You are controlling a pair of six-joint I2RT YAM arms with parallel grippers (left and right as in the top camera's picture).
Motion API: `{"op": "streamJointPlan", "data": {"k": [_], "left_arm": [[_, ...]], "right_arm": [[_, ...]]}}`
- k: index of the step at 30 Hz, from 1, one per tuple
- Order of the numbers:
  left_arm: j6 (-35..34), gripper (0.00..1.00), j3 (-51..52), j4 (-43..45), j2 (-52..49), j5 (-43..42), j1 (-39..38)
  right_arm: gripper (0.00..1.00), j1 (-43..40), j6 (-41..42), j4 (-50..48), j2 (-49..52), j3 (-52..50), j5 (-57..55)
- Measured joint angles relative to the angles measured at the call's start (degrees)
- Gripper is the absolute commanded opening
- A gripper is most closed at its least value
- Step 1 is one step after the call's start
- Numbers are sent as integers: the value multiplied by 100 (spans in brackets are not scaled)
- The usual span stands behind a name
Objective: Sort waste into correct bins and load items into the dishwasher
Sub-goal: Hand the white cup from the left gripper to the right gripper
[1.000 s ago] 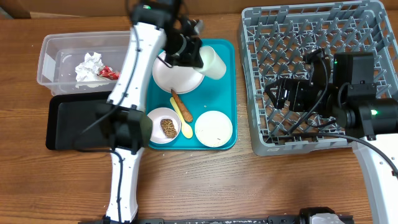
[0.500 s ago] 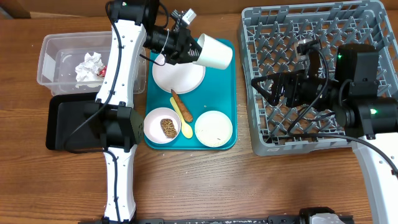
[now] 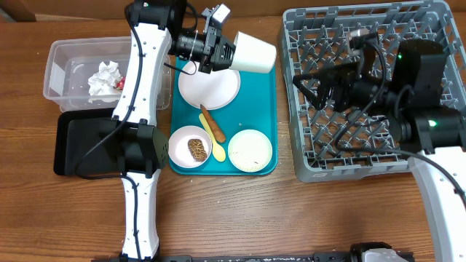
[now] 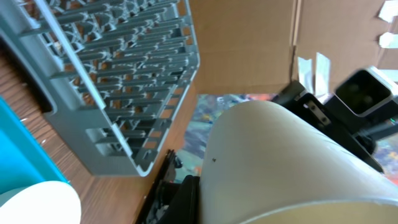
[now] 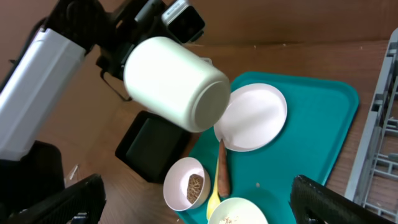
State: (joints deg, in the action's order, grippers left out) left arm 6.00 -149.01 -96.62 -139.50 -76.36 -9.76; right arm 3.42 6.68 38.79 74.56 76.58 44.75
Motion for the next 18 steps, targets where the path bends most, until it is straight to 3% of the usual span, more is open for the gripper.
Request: {"op": "streamJointPlan", "data": {"k": [6,13,18], "left_arm": [[-48,4,0,-4,0,-496,-39],[-584,4,0,-7,0,-820,-308],[-863,4,0,-4,-2,-848,-570]], "right_arm": [[94,-2,90,-1187,885,-4,907],[92,-2,188,-2909,1534,-20,1755],[85,0,382,-3300,1593,-17,1926]]}}
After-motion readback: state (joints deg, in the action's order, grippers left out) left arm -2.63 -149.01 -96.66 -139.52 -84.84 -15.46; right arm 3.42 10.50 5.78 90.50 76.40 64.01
